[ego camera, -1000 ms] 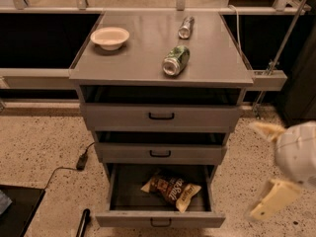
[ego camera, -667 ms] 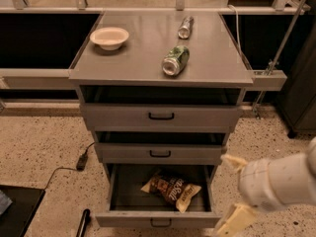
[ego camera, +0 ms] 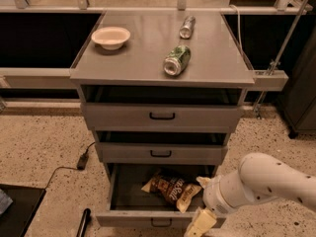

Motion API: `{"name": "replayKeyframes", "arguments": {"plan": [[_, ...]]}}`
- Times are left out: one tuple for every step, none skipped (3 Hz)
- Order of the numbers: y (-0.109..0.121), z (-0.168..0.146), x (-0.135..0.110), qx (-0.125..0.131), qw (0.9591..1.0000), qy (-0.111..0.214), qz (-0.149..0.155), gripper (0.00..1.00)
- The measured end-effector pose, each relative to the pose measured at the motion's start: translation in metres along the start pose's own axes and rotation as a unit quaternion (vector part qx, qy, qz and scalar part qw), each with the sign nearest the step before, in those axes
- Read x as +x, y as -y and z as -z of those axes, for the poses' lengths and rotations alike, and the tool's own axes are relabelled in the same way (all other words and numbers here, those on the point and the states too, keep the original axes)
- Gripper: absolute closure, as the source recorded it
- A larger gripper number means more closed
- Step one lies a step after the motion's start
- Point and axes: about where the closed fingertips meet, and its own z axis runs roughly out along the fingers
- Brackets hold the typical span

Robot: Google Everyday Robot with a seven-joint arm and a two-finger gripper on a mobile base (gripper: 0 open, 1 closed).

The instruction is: Pick brown chip bag from bottom drawer and place on counter

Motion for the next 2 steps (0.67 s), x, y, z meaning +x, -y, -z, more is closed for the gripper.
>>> {"name": "replayKeyframes", "arguments": {"plan": [[-0.001,0.0,-0.001,-0.001,1.0,0.0,0.001,0.0],[0.007,-0.043,-0.009,-0.007,0.9996,0.022,0.014,0.0]]}}
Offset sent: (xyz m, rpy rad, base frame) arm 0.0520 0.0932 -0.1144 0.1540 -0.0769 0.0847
